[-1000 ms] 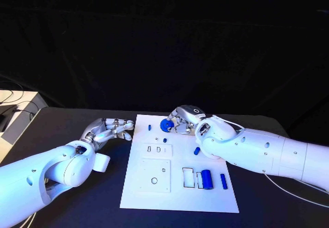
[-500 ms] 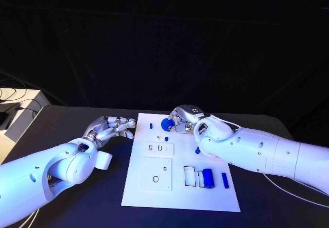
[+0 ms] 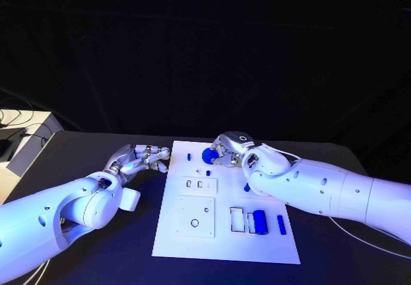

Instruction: Assemble the parts on the task board

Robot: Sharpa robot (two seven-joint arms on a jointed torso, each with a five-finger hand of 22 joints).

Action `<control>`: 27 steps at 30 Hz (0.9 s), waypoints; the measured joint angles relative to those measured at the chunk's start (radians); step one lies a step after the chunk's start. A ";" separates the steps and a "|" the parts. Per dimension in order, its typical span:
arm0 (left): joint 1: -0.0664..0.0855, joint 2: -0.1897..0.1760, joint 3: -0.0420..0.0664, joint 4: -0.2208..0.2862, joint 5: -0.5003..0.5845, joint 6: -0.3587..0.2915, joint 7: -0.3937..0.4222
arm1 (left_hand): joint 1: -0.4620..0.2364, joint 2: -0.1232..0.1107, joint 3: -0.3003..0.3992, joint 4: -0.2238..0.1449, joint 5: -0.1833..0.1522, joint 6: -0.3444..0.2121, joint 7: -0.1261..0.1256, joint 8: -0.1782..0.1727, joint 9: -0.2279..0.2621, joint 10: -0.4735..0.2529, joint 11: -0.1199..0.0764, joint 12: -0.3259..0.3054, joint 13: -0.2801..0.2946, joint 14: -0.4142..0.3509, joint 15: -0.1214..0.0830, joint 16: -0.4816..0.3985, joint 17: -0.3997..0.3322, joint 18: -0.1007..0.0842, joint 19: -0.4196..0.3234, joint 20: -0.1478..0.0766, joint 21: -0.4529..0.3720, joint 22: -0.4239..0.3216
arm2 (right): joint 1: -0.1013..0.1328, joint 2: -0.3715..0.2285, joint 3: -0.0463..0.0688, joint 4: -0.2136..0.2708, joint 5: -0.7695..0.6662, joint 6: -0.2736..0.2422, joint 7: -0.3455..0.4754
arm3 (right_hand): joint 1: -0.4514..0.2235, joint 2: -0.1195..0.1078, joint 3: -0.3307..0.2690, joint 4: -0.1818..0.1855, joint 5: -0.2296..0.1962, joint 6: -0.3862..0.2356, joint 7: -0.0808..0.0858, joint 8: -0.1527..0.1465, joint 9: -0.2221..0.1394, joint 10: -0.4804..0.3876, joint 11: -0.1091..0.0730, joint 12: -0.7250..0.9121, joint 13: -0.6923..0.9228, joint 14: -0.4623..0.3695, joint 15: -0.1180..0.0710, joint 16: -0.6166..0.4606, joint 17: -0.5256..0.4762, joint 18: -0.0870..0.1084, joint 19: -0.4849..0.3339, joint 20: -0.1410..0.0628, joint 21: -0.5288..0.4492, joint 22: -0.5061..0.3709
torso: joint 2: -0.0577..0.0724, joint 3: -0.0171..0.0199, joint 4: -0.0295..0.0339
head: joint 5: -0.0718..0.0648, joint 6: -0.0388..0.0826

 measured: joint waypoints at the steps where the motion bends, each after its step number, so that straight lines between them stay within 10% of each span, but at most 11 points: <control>1: 0.000 0.000 0.000 0.000 0.000 0.000 0.000 | 0.000 0.000 0.000 0.000 0.000 0.000 0.000 0.000 0.000 0.000 0.000 0.000 0.000 0.000 0.000 0.000 0.000 0.000 0.000 0.000 0.000 0.000 | 0.000 0.001 0.000 -0.001 -0.001 0.000 0.000 | 0.000 0.000 0.000 0.000 0.000 0.000 0.000 -0.001 0.000 0.000 0.000 -0.004 0.000 0.000 0.000 0.000 0.000 0.000 0.000 0.000 0.000 0.000 | 0.000 0.0000 -0.0002 | 0.000 0.000; 11: 0.000 0.000 0.000 -0.001 0.000 0.000 0.000 | 0.000 0.000 0.000 0.000 0.000 0.000 0.000 0.000 0.000 0.000 0.000 0.000 0.000 0.000 0.000 0.000 0.000 0.000 0.000 0.000 0.000 0.000 | -0.004 0.008 -0.003 -0.010 -0.006 -0.003 -0.005 | 0.002 -0.033 -0.045 0.063 -0.124 -0.086 0.030 0.011 0.008 -0.022 0.022 -0.052 -0.033 0.000 0.011 0.000 0.006 -0.001 0.000 0.000 0.000 0.000 | 0.000 -0.0011 0.0002 | 0.001 -0.001; 27: 0.000 0.000 0.000 -0.002 0.000 0.001 0.000 | 0.000 0.000 0.000 0.000 0.000 0.000 0.000 0.000 0.000 -0.004 0.004 0.000 0.000 0.000 0.000 0.000 0.000 0.000 0.000 0.000 0.004 -0.002 | -0.005 0.001 -0.005 -0.010 0.011 0.007 -0.001 | -0.037 -0.131 -0.025 0.291 -0.071 -0.119 0.039 0.007 0.003 -0.041 0.027 -0.050 -0.064 -0.004 0.015 0.000 0.014 0.000 0.002 0.013 0.000 0.000 | 0.000 -0.0004 -0.0004 | 0.003 -0.001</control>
